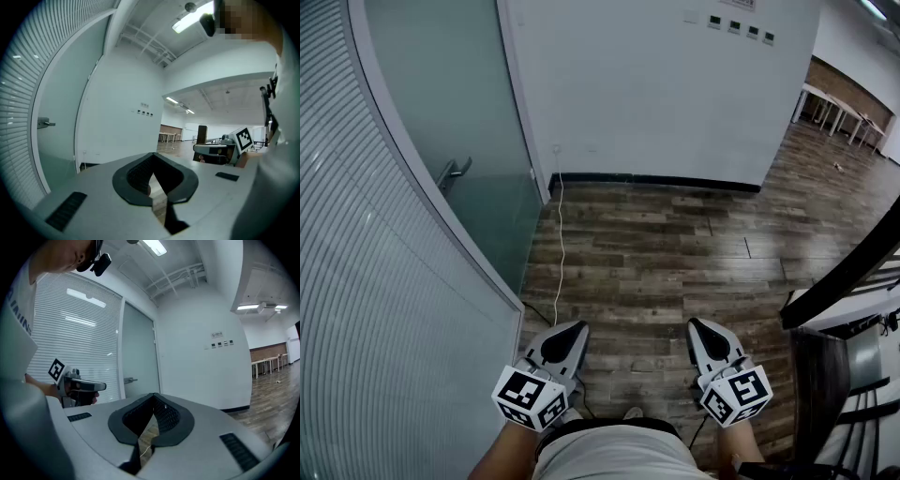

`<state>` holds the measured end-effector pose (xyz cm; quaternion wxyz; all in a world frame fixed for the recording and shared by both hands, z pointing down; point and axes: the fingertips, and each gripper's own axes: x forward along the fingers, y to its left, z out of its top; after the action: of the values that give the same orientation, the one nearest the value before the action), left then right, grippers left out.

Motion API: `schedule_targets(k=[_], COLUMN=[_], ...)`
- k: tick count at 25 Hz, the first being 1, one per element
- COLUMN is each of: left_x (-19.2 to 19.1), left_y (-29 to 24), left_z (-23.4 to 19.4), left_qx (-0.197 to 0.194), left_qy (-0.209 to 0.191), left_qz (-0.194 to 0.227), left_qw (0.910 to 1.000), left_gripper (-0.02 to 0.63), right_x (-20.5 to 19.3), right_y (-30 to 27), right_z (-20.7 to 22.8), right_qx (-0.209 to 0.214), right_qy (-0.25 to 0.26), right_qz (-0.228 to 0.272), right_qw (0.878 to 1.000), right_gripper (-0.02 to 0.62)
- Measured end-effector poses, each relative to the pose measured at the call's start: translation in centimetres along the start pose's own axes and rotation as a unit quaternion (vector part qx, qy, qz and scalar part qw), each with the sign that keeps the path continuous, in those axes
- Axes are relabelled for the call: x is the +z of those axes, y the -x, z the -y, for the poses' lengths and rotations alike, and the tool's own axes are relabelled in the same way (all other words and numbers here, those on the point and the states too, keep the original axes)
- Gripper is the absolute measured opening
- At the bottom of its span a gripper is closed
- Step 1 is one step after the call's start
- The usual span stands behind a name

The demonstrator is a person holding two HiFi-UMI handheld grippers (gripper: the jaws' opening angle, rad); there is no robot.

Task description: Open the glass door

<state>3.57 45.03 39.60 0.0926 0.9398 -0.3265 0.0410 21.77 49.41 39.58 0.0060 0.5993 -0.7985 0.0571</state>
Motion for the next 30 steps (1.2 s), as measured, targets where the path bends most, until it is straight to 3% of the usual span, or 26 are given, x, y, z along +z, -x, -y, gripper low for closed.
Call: schedule_targets(k=[5, 10, 16, 21, 30], left_x=[0.7, 0.8, 0.6, 0.5, 3.0], left_y=[-1.2, -1.7, -4.8, -8.9, -16.2], left_z=[1.9, 1.9, 1.7, 0.3, -5.7], left_qx=[0.014, 0.024, 0.005, -0.019, -0.028], left_qy=[-0.001, 0.001, -0.002, -0.003, -0.003], left_qz=[0.007, 0.013, 0.013, 0.003, 0.004], left_qw=[0.9999, 0.9996, 0.9999, 0.9998, 0.9996], left_gripper=[0.0, 0.0, 0.0, 0.0, 0.0], right_x=[0.1, 0.0, -0.6, -0.4, 1.6], right_y=[2.0, 1.9, 0.9, -1.4, -10.2], right_z=[3.0, 3.3, 5.4, 7.9, 12.2], right_qx=[-0.005, 0.008, -0.003, -0.02, -0.024], right_qy=[-0.009, -0.008, -0.008, -0.009, 0.001], right_qz=[0.004, 0.003, 0.004, 0.001, -0.002], right_qw=[1.0, 1.0, 1.0, 1.0, 1.0], right_gripper=[0.002, 0.002, 0.002, 0.002, 0.002])
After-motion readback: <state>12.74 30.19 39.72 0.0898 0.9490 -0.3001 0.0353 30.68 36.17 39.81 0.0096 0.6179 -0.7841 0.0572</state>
